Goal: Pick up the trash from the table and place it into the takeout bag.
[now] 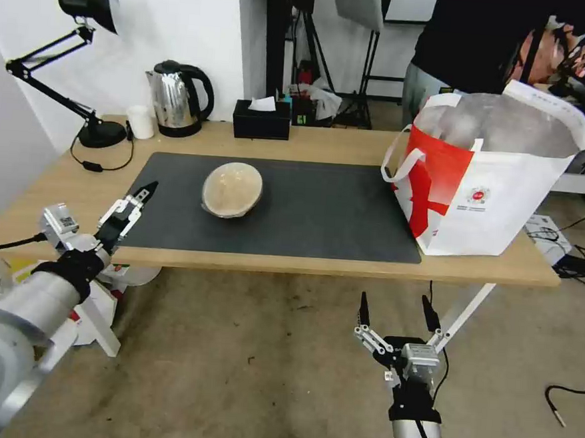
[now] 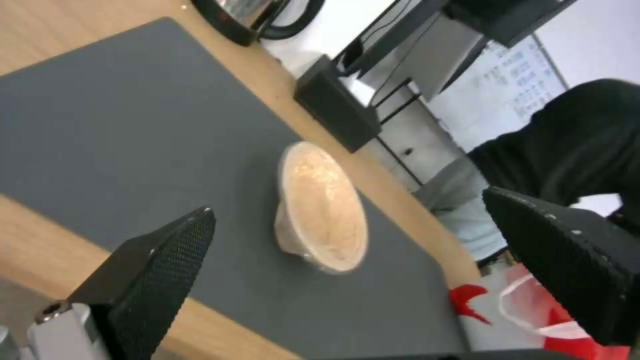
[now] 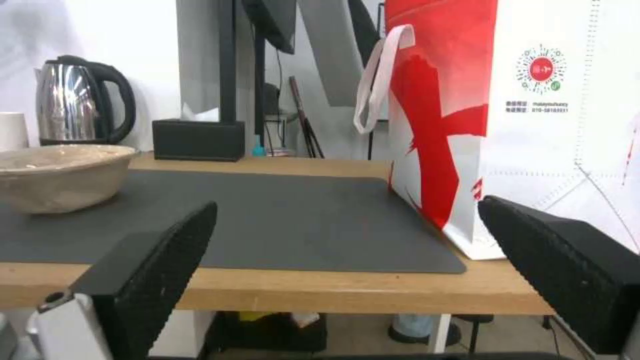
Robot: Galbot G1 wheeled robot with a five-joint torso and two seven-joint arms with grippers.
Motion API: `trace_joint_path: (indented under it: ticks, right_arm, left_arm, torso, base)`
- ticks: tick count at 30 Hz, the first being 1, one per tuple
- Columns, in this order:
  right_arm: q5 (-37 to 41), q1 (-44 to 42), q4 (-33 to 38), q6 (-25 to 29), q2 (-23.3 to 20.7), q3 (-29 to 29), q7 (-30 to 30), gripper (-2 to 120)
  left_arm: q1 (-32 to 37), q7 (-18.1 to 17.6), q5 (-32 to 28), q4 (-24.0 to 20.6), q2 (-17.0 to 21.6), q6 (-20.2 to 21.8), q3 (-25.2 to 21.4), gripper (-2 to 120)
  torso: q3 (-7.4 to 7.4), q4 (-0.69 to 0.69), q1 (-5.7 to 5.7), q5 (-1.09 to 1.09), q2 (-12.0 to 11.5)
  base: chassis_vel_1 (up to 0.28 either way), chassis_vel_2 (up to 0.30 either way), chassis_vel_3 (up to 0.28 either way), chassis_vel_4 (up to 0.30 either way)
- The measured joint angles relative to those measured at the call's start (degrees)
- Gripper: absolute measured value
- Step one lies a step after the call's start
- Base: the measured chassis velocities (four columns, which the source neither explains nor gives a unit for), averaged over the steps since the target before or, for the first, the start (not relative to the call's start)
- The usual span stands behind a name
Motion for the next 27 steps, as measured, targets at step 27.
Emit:
trace_joint_path:
  ticks: [27]
  right_arm:
    - [0.0, 0.0, 0.0, 0.0, 0.0, 0.0, 0.0, 100]
  left_arm:
    - [-11.4, -7.0, -6.4, 8.6, 6.0, 4.0, 8.0, 100]
  torso:
    - [0.00, 0.00, 0.00, 0.01, 0.0]
  base:
    - [0.000, 0.000, 0.000, 0.000]
